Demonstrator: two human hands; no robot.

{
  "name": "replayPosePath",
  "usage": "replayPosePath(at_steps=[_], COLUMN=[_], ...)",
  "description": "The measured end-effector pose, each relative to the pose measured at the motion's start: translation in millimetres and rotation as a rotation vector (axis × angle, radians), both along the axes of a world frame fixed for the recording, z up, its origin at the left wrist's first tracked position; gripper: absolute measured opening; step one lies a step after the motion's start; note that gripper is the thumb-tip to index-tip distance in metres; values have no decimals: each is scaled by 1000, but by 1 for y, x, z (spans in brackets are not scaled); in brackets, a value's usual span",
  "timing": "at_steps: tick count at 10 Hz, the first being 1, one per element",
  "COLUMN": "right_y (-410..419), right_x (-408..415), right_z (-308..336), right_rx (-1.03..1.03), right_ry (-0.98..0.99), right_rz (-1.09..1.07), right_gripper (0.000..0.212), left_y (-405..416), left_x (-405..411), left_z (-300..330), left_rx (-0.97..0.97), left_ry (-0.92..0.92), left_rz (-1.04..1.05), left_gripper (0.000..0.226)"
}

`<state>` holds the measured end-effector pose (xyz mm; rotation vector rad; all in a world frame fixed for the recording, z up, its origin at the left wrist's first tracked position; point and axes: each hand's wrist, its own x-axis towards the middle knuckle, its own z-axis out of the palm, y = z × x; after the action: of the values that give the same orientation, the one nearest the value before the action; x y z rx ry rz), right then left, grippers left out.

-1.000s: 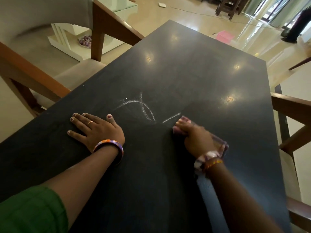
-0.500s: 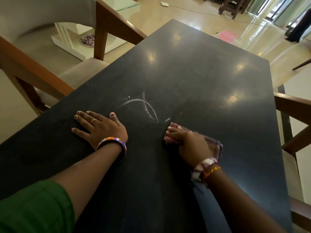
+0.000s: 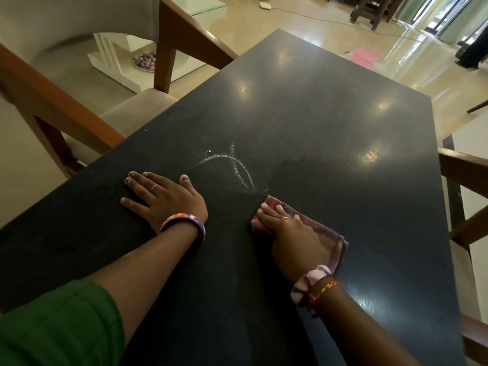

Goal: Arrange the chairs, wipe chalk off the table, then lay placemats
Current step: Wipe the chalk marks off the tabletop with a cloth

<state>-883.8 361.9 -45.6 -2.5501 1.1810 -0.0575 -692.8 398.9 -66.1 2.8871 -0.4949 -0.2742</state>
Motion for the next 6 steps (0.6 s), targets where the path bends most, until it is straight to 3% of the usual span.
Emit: replayPosePath(at_steps=[1, 3, 5, 6], right_y=[-42, -82, 22, 11], right_x=[16, 62, 25, 25], right_z=[6, 17, 13, 13], right_rx=[11, 14, 83, 69], right_ry=[-60, 34, 16, 37], right_rz=[-43, -135, 97, 140], right_gripper=[47, 39, 58, 59], left_y=[0, 1, 0, 0], left_x=[0, 0, 1, 0], left_z=[1, 3, 0, 0], left_rx=[-2, 3, 9, 9], left_ry=[4, 12, 4, 2], left_rz=[-4, -6, -6, -5], left_gripper=[71, 70, 70, 70])
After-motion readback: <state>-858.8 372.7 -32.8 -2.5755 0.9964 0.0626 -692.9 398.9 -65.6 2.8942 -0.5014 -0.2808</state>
